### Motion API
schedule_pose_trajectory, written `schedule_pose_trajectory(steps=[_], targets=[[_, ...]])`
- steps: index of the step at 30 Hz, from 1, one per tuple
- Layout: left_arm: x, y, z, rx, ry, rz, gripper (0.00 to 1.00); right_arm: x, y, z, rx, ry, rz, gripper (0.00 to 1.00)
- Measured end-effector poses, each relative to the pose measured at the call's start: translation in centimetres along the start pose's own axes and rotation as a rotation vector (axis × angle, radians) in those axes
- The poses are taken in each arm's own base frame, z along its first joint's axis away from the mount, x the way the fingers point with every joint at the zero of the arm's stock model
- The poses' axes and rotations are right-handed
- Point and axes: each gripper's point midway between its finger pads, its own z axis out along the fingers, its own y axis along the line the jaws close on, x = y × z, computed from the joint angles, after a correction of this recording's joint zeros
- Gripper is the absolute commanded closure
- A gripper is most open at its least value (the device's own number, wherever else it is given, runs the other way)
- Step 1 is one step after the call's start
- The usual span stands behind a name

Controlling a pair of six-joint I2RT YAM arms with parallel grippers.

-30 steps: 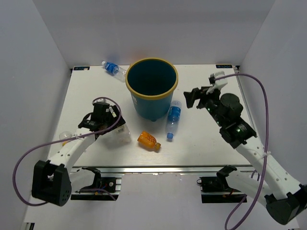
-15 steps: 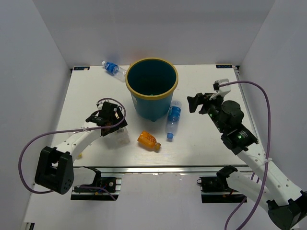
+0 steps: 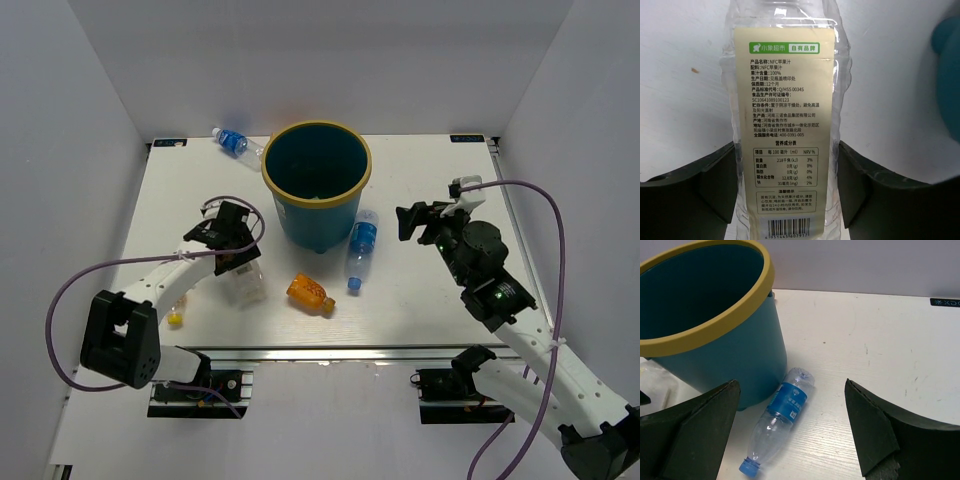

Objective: Put the plastic bottles in the bin

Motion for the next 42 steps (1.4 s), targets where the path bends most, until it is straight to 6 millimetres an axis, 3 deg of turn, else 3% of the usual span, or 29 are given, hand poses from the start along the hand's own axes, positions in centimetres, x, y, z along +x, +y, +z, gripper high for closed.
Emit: schedule_pose_trajectory(steps=[3,8,13,17,20,22,25,28,29,31,33,35,39,42], targets=[[-2.0,-0.5,-1.5,0.007,-0.048,-0.009,0.45,0.2,-0.3,0.0,0.012,-0.001,0.000,0.11],[-8.3,-2.7,-6.4,0.091,-0.227,-0.076,0.48,1.0,-0.6,0.1,0.032,0.016,-0.006,0.11],[-16.2,-5.2,-14.3,0.240,-0.467,-0.176,0.50,1.1,-1.1,0.2,0.060,0.016,-0.007,0.11],[-21.7,-8.7,-21.5,0.464,-0.632,-0.218,0.50,1.4,-1.2,0.2,0.062,0.021,-0.009,0.11],[-24.0,-11.3,-25.6,0.627,-0.701,-0.215,0.50,2.0,-1.3,0.3,0.066,0.036,-0.013,0.11],[-24.9,-13.5,-27.1,0.718,-0.717,-0.193,0.50,2.2,-1.3,0.4,0.067,0.041,-0.015,0.11],[-24.3,-17.8,-27.2,0.818,-0.694,-0.135,0.44,2.7,-1.3,0.7,0.065,0.058,-0.023,0.11],[-21.5,-22.1,-24.7,0.848,-0.608,-0.048,0.21,3.8,-1.3,1.3,0.071,0.093,-0.032,0.11],[-20.4,-23.3,-23.6,0.844,-0.575,-0.015,0.02,4.3,-1.3,1.5,0.076,0.108,-0.035,0.11],[-18.7,-25.0,-21.6,0.832,-0.519,0.038,0.02,5.2,-1.5,2.0,0.091,0.136,-0.040,0.11],[-18.1,-25.6,-20.1,0.805,-0.489,0.066,0.02,6.3,-1.8,2.4,0.108,0.166,-0.042,0.11],[-18.6,-25.9,-20.2,0.794,-0.495,0.081,0.02,7.3,-1.9,2.7,0.117,0.194,-0.042,0.11],[-21.8,-25.2,-24.3,0.799,-0.607,0.068,0.02,9.0,-1.9,3.3,0.130,0.240,-0.028,0.11],[-23.5,-22.6,-27.2,0.755,-0.698,0.027,0.02,10.0,-1.6,3.8,0.134,0.266,0.012,0.11]])
